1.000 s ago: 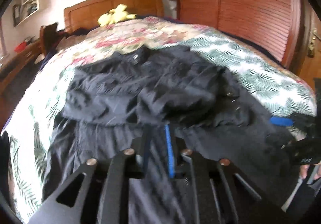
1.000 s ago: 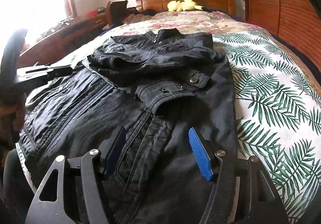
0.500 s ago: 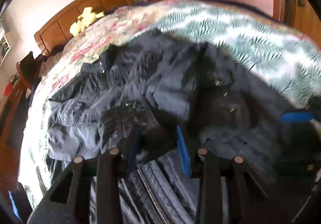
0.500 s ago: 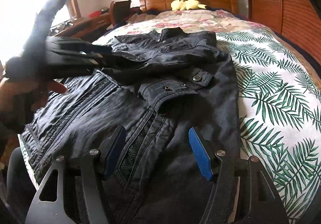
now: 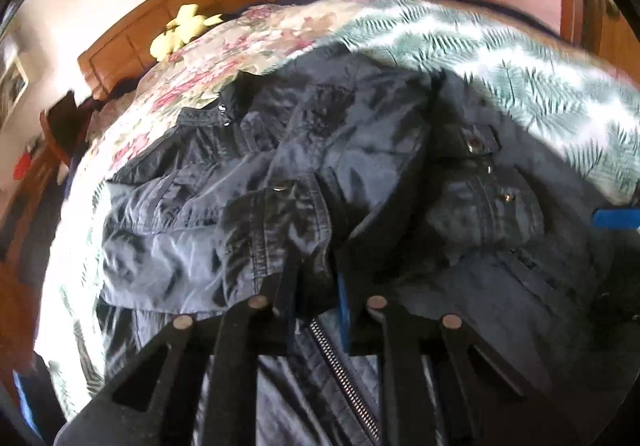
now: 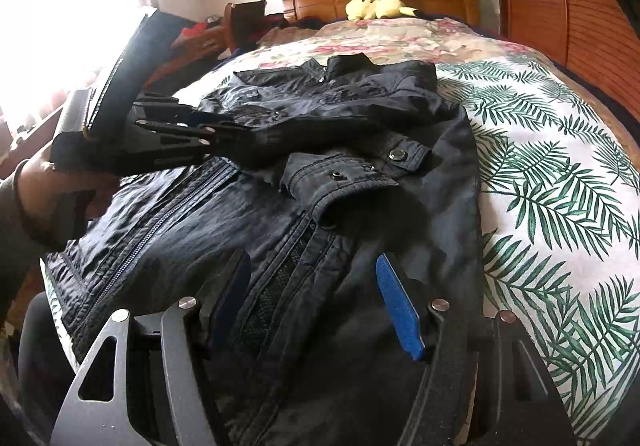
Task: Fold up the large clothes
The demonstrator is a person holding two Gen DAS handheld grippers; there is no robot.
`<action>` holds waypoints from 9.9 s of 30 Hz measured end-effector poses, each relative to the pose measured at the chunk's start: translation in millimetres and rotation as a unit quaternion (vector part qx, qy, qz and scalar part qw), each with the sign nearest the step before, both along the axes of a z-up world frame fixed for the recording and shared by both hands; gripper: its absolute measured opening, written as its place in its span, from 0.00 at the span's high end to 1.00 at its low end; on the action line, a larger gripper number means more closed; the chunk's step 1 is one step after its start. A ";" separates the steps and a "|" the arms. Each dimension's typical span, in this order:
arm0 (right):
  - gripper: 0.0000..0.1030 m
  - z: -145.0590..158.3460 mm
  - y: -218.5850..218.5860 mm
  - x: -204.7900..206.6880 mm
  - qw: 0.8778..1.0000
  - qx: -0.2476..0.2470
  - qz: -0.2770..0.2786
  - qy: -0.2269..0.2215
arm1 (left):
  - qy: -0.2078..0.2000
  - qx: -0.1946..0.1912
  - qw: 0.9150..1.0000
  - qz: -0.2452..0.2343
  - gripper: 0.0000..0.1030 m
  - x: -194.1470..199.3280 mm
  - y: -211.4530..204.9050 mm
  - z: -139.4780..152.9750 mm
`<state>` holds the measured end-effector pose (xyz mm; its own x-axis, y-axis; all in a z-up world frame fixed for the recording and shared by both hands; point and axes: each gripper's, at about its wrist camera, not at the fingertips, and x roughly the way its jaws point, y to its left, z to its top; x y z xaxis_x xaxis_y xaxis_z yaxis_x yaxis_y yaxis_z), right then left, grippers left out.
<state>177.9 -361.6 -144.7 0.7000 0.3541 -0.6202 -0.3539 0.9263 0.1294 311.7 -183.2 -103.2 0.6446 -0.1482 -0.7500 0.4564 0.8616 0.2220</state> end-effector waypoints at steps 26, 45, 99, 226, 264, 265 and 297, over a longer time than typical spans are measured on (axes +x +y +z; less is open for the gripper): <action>0.35 -6.7 5.0 8.4 0.999 -0.028 -0.014 0.004 | -0.008 -0.134 0.986 0.100 0.76 -95.7 120.2 17.6; 0.35 29.2 143.9 28.6 0.994 -0.038 0.098 -0.013 | -0.039 -0.121 0.983 0.133 0.71 -171.3 212.7 30.6; 0.40 -7.4 -30.8 -65.4 0.988 -0.121 -0.072 0.065 | 0.020 -0.102 0.973 0.206 0.62 -191.9 279.0 -44.9; 0.62 64.7 -18.3 161.5 0.996 -0.031 -0.088 0.000 | -0.091 -0.140 0.962 0.218 0.88 -22.6 243.1 70.0; 0.31 14.6 -36.0 236.9 0.990 0.001 -0.055 0.128 | -0.004 -0.220 0.970 0.102 0.66 -96.0 161.7 13.0; 0.35 11.0 -33.9 243.4 0.988 0.009 -0.054 0.142 | -0.005 -0.217 0.971 0.100 0.66 -97.6 160.5 13.3; 0.31 33.2 -31.7 18.6 0.992 -0.069 -0.063 0.082 | -0.022 -0.195 0.977 0.088 0.66 -171.5 130.5 30.6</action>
<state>196.4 -393.3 -111.5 0.6196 0.1738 -0.7654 -0.2183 0.9749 0.0447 140.1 -52.7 -72.6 0.7161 -0.3010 -0.6297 0.2907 0.9489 -0.1230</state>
